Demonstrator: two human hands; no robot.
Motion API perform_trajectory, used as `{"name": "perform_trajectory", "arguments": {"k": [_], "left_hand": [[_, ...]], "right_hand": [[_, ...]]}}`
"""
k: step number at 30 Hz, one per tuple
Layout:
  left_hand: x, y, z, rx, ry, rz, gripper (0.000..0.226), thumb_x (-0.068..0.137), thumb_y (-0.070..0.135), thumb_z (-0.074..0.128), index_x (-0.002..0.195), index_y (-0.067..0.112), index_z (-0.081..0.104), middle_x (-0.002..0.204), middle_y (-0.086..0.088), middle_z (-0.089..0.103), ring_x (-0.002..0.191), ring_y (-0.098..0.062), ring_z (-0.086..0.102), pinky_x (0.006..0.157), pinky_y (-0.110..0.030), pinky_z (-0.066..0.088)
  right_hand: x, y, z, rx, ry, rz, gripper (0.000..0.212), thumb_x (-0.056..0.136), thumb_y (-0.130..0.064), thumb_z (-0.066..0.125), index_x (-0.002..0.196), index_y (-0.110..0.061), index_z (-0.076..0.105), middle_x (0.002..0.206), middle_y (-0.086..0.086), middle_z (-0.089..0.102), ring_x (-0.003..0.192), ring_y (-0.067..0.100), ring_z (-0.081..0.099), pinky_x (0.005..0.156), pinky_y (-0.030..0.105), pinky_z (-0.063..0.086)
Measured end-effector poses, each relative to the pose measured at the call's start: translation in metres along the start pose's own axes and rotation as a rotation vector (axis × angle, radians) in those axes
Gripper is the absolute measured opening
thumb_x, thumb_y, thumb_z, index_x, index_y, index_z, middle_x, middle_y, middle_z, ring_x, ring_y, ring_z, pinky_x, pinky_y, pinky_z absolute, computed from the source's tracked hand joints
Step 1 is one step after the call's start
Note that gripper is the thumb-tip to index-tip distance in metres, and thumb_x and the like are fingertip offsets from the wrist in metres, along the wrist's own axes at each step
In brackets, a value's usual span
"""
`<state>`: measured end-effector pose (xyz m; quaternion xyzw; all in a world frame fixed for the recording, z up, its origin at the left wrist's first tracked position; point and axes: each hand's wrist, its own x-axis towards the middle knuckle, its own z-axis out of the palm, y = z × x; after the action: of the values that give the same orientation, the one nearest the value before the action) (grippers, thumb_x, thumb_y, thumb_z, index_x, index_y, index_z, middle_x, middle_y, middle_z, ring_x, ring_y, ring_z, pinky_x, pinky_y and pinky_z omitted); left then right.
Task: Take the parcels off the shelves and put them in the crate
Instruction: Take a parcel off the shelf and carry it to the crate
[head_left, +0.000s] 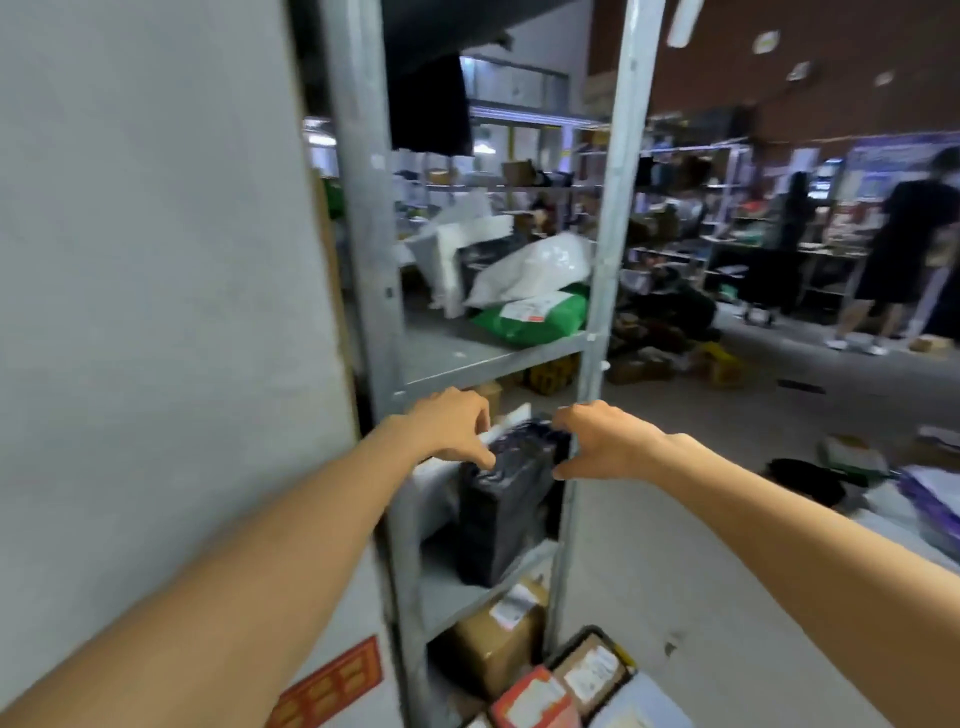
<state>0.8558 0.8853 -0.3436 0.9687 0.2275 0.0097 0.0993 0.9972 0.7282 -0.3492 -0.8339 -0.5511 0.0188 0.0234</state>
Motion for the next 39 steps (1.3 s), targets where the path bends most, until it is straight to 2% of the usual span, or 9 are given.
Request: {"name": "perform_trajectory", "arguments": {"k": [2,5,10,16,21,25,28,32,39], "left_hand": [[-0.049,-0.03,-0.004,-0.011,0.017,-0.106,0.044,0.07,0.037,0.076,0.109,0.022,0.062,0.109,0.001,0.065,0.099,-0.021,0.06,0.087,-0.037,0.051],[-0.135,-0.074,-0.007,-0.032,0.045,-0.293,0.045,0.071,0.038,0.074,0.112,0.026,0.059,0.112,0.002,0.062,0.102,-0.019,0.059,0.083,-0.032,0.049],[-0.307,-0.128,-0.006,-0.065,0.073,-0.653,0.05,0.073,0.042,0.074,0.117,0.026,0.056,0.114,0.003,0.057,0.1,-0.02,0.059,0.084,-0.035,0.052],[-0.509,-0.136,-0.011,-0.083,0.138,-1.014,0.044,0.069,0.049,0.075,0.106,0.033,0.058,0.101,0.008,0.063,0.097,-0.018,0.06,0.076,-0.036,0.05],[-0.651,-0.101,-0.011,-0.101,0.239,-1.312,0.039,0.068,0.044,0.075,0.099,0.033,0.055,0.098,0.007,0.058,0.095,-0.019,0.058,0.077,-0.036,0.05],[-0.745,-0.049,-0.013,-0.097,0.299,-1.542,0.04,0.074,0.04,0.075,0.106,0.025,0.057,0.109,0.001,0.061,0.098,-0.02,0.058,0.082,-0.035,0.051],[-0.799,-0.002,-0.017,-0.054,0.31,-1.74,0.046,0.076,0.041,0.074,0.115,0.023,0.058,0.114,0.001,0.063,0.103,-0.021,0.059,0.083,-0.034,0.05],[-0.849,0.055,-0.019,0.028,0.36,-1.978,0.044,0.076,0.04,0.074,0.114,0.024,0.061,0.116,0.0,0.064,0.106,-0.022,0.059,0.086,-0.035,0.05],[-0.897,0.129,-0.001,0.081,0.434,-2.272,0.048,0.07,0.047,0.076,0.112,0.029,0.06,0.11,0.002,0.064,0.1,-0.02,0.057,0.079,-0.034,0.049]], "right_hand": [[0.006,-0.04,0.002,0.019,0.0,-0.075,0.045,0.076,-0.041,0.074,0.105,-0.01,0.059,0.1,0.008,0.063,0.096,0.031,0.06,0.078,0.04,0.051],[0.008,-0.116,0.01,0.072,0.001,-0.203,0.055,0.078,-0.041,0.073,0.122,-0.011,0.056,0.115,0.01,0.062,0.107,0.029,0.058,0.077,0.031,0.044],[-0.027,-0.272,0.03,0.201,-0.093,-0.516,0.066,0.08,-0.044,0.073,0.135,-0.017,0.048,0.129,0.006,0.057,0.113,0.022,0.056,0.093,0.032,0.046],[-0.108,-0.434,0.035,0.21,-0.123,-0.954,0.058,0.083,-0.033,0.072,0.129,-0.004,0.052,0.124,0.013,0.06,0.115,0.03,0.057,0.092,0.038,0.047],[-0.185,-0.549,0.031,0.222,-0.2,-1.237,0.073,0.079,-0.041,0.074,0.14,-0.018,0.043,0.135,0.008,0.051,0.123,0.024,0.051,0.098,0.038,0.048],[-0.259,-0.627,0.017,0.184,-0.258,-1.516,0.068,0.081,-0.042,0.072,0.138,-0.02,0.043,0.137,0.007,0.046,0.127,0.024,0.045,0.1,0.039,0.045],[-0.323,-0.669,0.005,0.195,-0.271,-1.716,0.062,0.079,-0.043,0.073,0.13,-0.02,0.048,0.13,0.006,0.051,0.12,0.026,0.051,0.094,0.041,0.048],[-0.403,-0.698,-0.008,0.257,-0.302,-1.963,0.067,0.082,-0.038,0.072,0.14,-0.019,0.043,0.139,0.004,0.048,0.123,0.024,0.05,0.086,0.03,0.043],[-0.486,-0.709,-0.016,0.262,-0.287,-2.206,0.063,0.083,-0.036,0.07,0.138,-0.017,0.045,0.136,0.004,0.05,0.118,0.021,0.051,0.082,0.03,0.043]]}}
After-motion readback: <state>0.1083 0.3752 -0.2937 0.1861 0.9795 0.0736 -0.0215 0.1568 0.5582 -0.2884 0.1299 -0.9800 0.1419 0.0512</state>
